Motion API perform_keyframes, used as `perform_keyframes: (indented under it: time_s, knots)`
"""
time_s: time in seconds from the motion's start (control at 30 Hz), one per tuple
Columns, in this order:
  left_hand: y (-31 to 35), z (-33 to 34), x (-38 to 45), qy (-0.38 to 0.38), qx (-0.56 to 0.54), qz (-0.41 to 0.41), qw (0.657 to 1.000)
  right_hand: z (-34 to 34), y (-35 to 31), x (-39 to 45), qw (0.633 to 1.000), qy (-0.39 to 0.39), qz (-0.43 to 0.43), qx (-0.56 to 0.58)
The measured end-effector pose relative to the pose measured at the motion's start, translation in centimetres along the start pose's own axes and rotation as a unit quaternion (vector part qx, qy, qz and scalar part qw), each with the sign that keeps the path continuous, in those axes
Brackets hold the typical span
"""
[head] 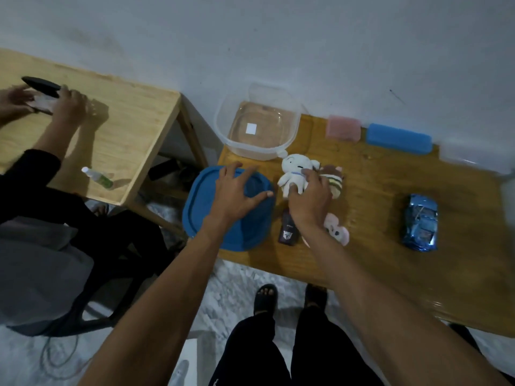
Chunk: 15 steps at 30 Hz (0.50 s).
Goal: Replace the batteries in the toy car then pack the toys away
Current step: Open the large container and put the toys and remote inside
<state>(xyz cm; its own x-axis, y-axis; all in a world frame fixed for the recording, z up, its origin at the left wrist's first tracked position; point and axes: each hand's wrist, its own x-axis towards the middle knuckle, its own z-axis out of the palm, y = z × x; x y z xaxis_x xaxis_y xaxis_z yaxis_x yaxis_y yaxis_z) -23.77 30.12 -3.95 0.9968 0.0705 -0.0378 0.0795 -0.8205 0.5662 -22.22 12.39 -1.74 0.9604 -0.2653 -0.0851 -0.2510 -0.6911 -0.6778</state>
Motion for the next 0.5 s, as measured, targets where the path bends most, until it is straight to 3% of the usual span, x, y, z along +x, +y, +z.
perform_keyframes:
  time_s: [0.13,0.3,0.5]
  knots:
    - [4.7,3.9,3.4,-0.053,-0.062,0.026,0.996,-3.3,2.9,3.4,0.999,0.013,0.042,0.005]
    - [7.1,7.3,5.9,-0.099,-0.05,0.011,0.994,-4.6,6.5,6.8,0.993,-0.071,0.099,0.001]
    - [7.5,8.8,7.1,-0.103,-0.09,-0.011,0.991,-4.3,8.0,8.0,0.987,-0.125,0.084,0.062]
